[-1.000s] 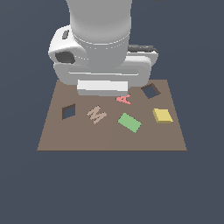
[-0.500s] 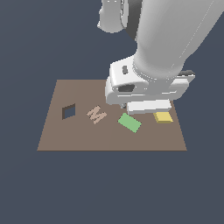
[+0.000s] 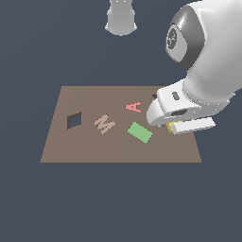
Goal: Insert a designated object into the corresponding slot on a board.
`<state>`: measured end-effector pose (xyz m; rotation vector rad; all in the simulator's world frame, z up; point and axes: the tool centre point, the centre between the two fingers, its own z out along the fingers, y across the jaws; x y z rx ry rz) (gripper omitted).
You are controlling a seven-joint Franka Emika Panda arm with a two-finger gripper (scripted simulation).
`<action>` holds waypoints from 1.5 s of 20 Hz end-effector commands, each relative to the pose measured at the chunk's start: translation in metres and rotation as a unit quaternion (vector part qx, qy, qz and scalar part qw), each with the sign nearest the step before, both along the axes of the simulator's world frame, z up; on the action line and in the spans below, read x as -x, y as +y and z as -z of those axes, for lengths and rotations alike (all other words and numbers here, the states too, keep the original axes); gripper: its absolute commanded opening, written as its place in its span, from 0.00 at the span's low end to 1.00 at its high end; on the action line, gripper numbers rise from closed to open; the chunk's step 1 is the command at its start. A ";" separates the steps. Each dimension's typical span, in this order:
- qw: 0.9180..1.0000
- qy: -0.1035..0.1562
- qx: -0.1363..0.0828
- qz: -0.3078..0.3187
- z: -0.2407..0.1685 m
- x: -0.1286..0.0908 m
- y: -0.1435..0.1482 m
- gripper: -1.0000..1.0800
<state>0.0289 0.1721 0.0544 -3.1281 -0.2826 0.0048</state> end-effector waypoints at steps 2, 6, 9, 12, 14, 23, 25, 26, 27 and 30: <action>1.000 -0.002 0.000 -0.005 0.005 -0.002 0.011 0.96; 1.000 -0.002 0.000 -0.006 0.005 -0.002 0.011 0.96; 1.000 -0.001 0.000 -0.006 0.005 -0.002 0.011 0.96; 1.000 -0.001 0.000 -0.006 0.009 -0.002 0.011 0.96; 1.000 -0.001 0.000 -0.006 0.015 -0.002 0.010 0.96; 1.000 -0.002 0.000 -0.005 0.024 -0.002 0.010 0.00; 1.000 -0.002 0.000 -0.005 0.024 -0.002 0.010 0.00; 1.000 -0.002 0.000 -0.005 0.024 -0.002 0.010 0.00; 1.000 -0.002 0.000 -0.005 0.024 -0.002 0.010 0.00; 1.000 -0.002 0.000 -0.005 0.024 -0.002 0.009 0.00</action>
